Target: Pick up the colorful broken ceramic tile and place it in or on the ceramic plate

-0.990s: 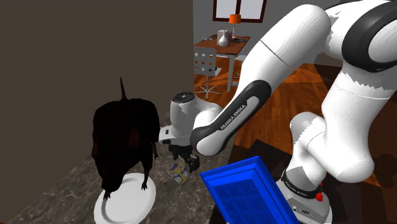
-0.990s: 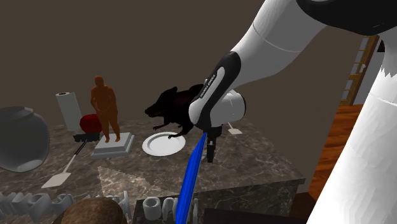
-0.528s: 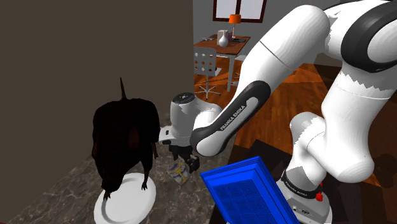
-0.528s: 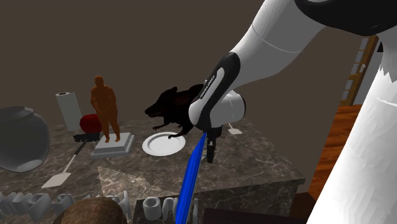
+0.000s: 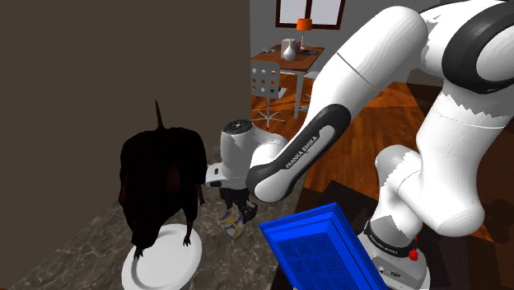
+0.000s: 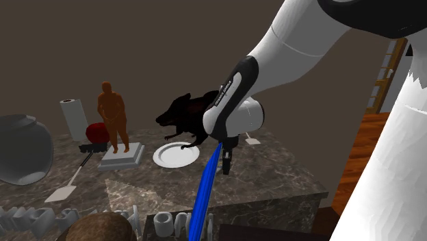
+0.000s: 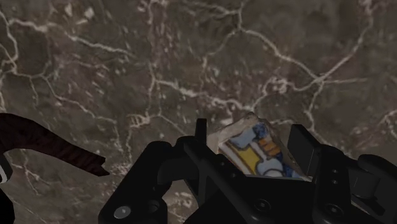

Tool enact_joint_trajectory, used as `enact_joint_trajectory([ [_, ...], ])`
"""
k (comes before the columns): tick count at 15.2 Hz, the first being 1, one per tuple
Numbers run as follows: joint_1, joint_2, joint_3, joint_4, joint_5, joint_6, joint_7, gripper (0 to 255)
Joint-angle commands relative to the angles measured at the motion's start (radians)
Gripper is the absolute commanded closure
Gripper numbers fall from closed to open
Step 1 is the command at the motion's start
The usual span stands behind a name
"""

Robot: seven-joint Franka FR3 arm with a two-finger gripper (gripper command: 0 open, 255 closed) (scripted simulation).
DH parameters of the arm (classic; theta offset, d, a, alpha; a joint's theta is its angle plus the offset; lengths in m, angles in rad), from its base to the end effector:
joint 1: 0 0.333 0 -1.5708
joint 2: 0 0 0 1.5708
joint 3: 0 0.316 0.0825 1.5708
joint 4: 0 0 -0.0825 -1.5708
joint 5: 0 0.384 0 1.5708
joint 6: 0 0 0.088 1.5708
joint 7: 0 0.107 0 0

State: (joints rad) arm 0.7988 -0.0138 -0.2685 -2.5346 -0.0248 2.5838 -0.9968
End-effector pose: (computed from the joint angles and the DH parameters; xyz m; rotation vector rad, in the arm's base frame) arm 0.3992 0.2348 0.2843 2.2287 2.1777 0.0912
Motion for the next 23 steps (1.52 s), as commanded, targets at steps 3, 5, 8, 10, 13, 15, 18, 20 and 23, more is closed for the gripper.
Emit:
enact_joint_trajectory([
  [3, -0.001, -0.011, 0.0, 0.002, -0.006, -0.013, 0.004, 255],
  [5, -0.001, -0.035, 0.0, 0.008, -0.016, -0.043, 0.011, 255],
  [8, -0.003, -0.071, 0.001, 0.019, -0.029, -0.088, 0.021, 255],
  [10, -0.004, -0.093, 0.003, 0.027, -0.036, -0.118, 0.026, 255],
  [13, -0.005, -0.125, 0.005, 0.041, -0.045, -0.163, 0.032, 255],
  [15, -0.006, -0.145, 0.007, 0.052, -0.05, -0.193, 0.036, 255],
  [18, -0.007, -0.172, 0.01, 0.069, -0.056, -0.238, 0.04, 255],
  [20, -0.008, -0.186, 0.012, 0.08, -0.059, -0.262, 0.043, 255],
  [23, 0.02, -0.09, 0.032, 0.183, -0.026, -0.272, 0.066, 255],
])
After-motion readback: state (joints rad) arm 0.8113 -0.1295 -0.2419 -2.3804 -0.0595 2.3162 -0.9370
